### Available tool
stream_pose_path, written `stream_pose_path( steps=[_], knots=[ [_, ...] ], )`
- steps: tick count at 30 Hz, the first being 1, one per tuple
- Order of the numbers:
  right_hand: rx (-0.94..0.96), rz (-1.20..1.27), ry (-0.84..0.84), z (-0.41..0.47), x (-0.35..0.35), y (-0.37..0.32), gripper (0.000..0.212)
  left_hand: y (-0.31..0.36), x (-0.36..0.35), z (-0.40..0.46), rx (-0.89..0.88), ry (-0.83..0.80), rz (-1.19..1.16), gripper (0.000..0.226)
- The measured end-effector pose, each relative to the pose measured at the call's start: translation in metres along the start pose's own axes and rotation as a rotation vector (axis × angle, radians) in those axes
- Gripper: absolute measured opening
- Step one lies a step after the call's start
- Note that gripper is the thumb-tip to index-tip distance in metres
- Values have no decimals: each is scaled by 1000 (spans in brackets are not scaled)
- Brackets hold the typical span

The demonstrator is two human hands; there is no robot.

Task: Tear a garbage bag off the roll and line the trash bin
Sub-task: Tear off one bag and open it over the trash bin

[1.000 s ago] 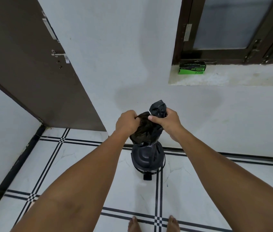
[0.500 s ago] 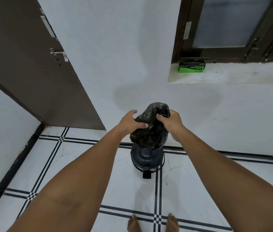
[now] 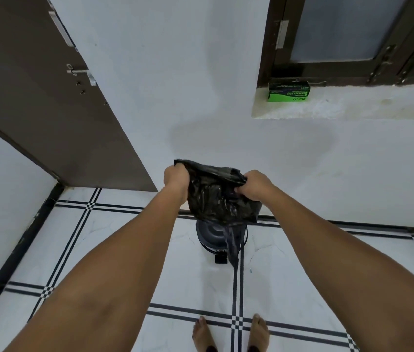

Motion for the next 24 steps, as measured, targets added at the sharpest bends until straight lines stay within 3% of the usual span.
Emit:
stream_pose_path(
  steps=[2,3,4,5,6,7,8,9,13,17,20,24],
  knots=[
    [190,59,372,-12,5,-23,12,13,-8,-24,-318,186,-56,39],
    [344,100,602,-18,6,-33,19,21,-11,-36,-585,217,-42,37],
    [463,90,754,-26,2,-39,26,19,-11,-44,-849,187,49,33],
    [492,25,765,-23,-7,-37,27,6,-17,-36,-1005,94,257,27],
    [413,-35,641,-14,-21,-27,23,-16,-22,-22,-987,-26,551,22],
    [223,-64,428,-6,-43,-5,18,-49,-18,-8,-809,-134,846,22],
    [47,-46,229,-1,-61,16,14,-81,-12,6,-586,-204,984,23],
    [-49,13,137,4,-75,34,12,-104,-4,18,-405,-205,958,22],
    [-42,185,204,13,-100,55,19,-143,17,48,-82,-108,429,30],
    [-330,658,263,24,-119,66,37,-146,19,57,222,-120,-119,33],
    [-486,894,305,27,-131,71,38,-140,23,58,223,-233,-18,32],
    [-546,994,382,36,-136,65,34,-136,32,72,-164,-378,518,16]
  ],
)
Point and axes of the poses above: each hand's wrist, its own z-axis towards the middle knuckle, its own x-axis out of the back of the hand, y = z × x, the point moved 2 cm from there along z, towards the middle knuckle, and after that the axes turned 2 degrees about x, right-handed, at the moved point
